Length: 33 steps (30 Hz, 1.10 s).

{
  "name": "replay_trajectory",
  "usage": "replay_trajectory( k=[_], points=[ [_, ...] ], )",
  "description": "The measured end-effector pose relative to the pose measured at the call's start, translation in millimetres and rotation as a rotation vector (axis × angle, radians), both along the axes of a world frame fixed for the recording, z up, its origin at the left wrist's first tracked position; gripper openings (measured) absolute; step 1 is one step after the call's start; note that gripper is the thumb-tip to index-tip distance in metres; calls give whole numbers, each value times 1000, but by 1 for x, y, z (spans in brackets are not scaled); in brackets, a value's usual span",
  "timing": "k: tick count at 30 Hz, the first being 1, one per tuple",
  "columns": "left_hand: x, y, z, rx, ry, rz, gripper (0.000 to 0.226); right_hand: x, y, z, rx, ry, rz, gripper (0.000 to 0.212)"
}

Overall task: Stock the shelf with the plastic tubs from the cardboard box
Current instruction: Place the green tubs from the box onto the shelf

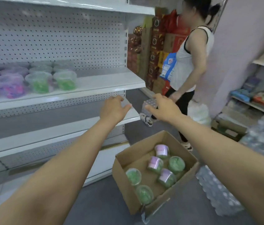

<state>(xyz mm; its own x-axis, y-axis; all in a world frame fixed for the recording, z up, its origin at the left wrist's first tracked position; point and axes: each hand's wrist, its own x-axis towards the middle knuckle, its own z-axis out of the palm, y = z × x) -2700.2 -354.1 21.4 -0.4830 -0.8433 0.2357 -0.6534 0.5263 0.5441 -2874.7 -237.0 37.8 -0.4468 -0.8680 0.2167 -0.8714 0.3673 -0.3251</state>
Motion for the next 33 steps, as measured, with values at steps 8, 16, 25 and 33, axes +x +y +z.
replay_trajectory(
  k=[8, 16, 25, 33],
  points=[
    [-120, -15, -67, 124, -61, 29, 53, -121, -23, -60, 140, -79, -2, 64],
    [-169, -14, -178, 410, -161, 98, 53, -200, -44, -169, 426, -225, 102, 62],
    [-135, -11, -320, 747, -297, 136, 45, -203, -40, -330, 739, -495, 68, 71],
    [-127, -40, -431, 960, -475, 155, 57, -205, -48, -437, 809, -751, -213, 62]
  ],
)
